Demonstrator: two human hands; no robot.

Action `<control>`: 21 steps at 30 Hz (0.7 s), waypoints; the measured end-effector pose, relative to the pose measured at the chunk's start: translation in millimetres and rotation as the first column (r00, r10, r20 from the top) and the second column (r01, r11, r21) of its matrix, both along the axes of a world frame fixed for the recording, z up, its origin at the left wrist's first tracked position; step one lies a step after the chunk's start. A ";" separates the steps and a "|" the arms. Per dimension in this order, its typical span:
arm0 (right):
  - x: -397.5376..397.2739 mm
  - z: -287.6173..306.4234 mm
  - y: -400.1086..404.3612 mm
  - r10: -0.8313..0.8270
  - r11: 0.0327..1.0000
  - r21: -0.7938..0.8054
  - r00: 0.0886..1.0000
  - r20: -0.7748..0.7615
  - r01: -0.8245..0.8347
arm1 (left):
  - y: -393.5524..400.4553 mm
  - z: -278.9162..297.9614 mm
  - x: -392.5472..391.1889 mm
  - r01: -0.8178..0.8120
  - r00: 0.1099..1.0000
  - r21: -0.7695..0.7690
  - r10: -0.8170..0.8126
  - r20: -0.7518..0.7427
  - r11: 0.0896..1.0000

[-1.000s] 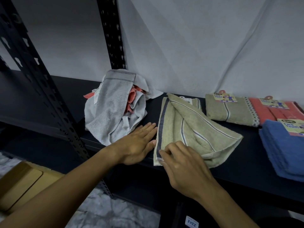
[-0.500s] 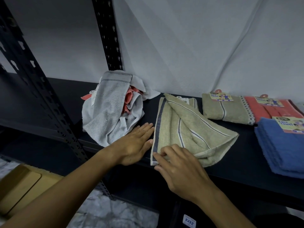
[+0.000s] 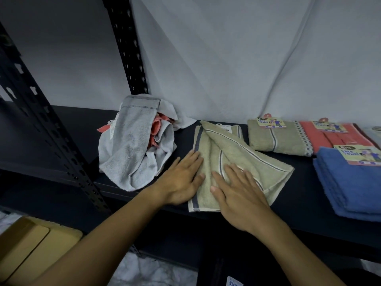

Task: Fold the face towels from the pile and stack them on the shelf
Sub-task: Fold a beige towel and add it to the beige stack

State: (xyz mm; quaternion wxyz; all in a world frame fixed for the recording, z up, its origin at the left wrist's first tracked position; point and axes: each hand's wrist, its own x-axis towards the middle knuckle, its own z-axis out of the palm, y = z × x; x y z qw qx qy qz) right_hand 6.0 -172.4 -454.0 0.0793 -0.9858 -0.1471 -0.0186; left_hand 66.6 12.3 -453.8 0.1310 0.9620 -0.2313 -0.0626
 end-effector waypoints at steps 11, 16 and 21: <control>8.7 -1.0 -51.1 0.152 0.986 -0.053 0.986 -0.062 -0.156 | -36.2 -3.8 -20.5 -0.091 0.995 0.055 0.093 -0.030 0.994; 0.1 -1.5 -40.5 0.164 0.985 0.015 0.951 0.263 -0.174 | -33.3 2.3 -3.0 -0.125 0.992 -0.113 0.122 -0.027 0.986; 1.0 -8.1 -18.9 0.296 0.941 0.069 0.907 0.300 -0.331 | -27.7 17.5 56.2 -0.335 0.886 -0.326 0.413 0.210 0.884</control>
